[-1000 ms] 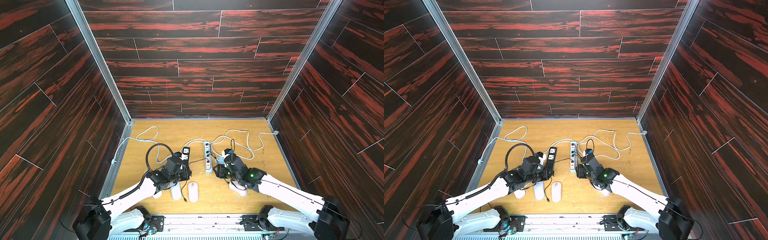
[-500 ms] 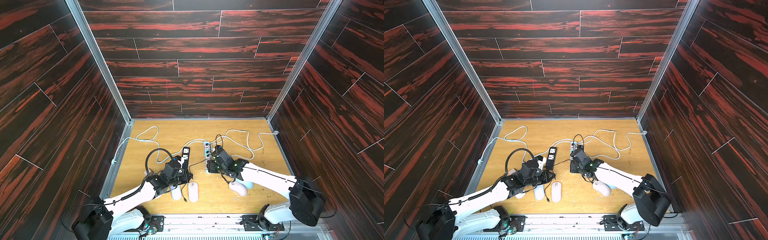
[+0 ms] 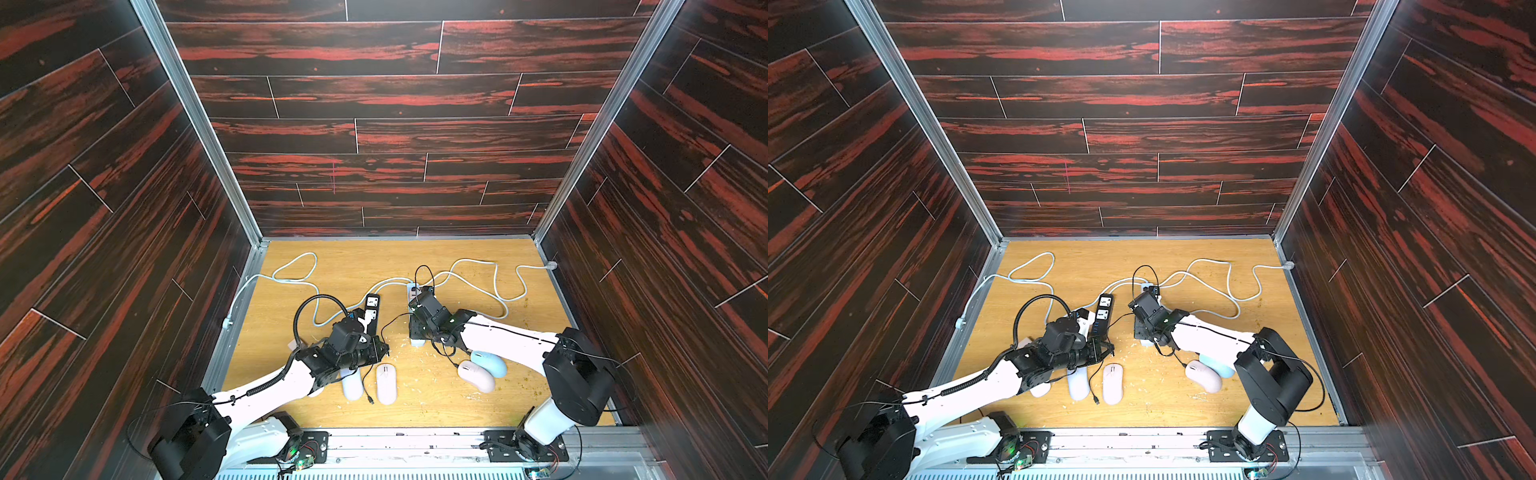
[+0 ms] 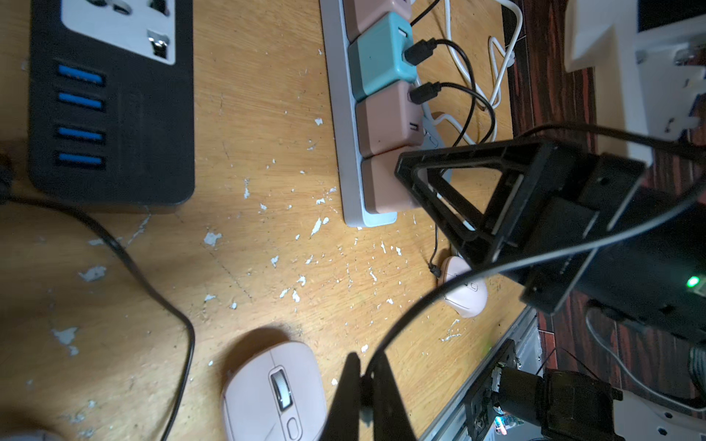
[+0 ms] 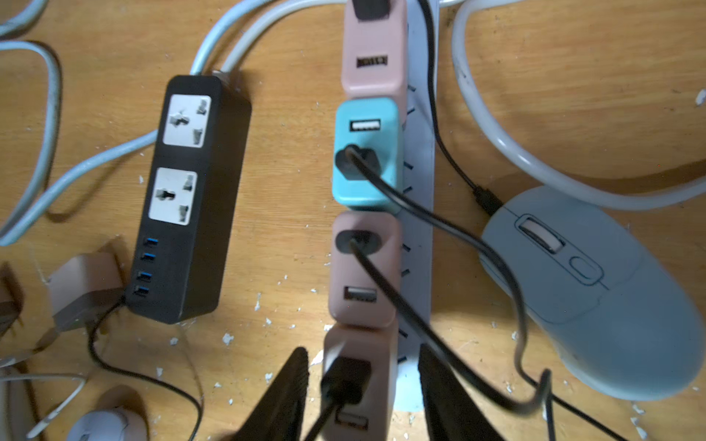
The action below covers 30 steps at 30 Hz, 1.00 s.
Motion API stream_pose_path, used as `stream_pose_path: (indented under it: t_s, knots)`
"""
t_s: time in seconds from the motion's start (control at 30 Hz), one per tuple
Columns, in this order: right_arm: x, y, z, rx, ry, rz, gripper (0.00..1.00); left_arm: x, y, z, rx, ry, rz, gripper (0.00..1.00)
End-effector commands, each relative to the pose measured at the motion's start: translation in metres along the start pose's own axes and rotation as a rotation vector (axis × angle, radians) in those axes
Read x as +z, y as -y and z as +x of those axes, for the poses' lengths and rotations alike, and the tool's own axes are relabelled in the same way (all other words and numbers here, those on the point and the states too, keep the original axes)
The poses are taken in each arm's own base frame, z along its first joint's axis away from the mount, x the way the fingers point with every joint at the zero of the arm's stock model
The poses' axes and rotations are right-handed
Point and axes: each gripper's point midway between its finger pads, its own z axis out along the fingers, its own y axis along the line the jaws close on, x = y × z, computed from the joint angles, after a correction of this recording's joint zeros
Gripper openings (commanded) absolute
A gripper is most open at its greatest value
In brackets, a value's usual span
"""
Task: Unplug the wireless mouse
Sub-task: Remove the plug from the socket.
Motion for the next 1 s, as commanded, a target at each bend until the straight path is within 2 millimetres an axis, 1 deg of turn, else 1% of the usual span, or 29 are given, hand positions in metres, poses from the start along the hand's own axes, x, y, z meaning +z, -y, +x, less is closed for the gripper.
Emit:
stream_pose_path:
  t_s: [0.0,0.2,0.37,0.53,0.67,0.73,0.8,0.97]
  knots:
    - [0.003,0.001,-0.001,-0.006,-0.008,0.032,0.48,-0.001,0.006,-0.005,0.009,0.014,0.016,0.0]
    - [0.01,0.001,0.005,-0.017,-0.04,0.049,0.46,0.0,0.005,-0.005,0.01,0.01,0.014,0.0]
    - [0.013,-0.001,0.007,-0.022,-0.052,0.053,0.38,0.0,0.004,-0.005,0.009,0.015,0.012,0.0]
    - [0.011,-0.003,0.007,-0.01,-0.055,0.043,0.26,0.0,0.003,-0.005,0.004,0.016,0.008,0.0]
    - [0.008,-0.005,0.008,0.007,-0.057,0.023,0.19,0.003,0.008,-0.008,0.013,0.014,0.022,0.01]
    - [0.007,-0.007,0.008,0.024,-0.066,0.0,0.15,0.006,0.013,-0.01,0.031,0.01,0.031,0.11]
    - [0.003,-0.011,0.006,0.05,-0.064,-0.04,0.13,0.008,0.017,-0.013,0.059,0.002,0.03,0.22]
    - [-0.01,-0.019,-0.003,0.078,-0.048,-0.098,0.11,0.017,0.018,-0.019,0.109,-0.014,-0.004,0.39]
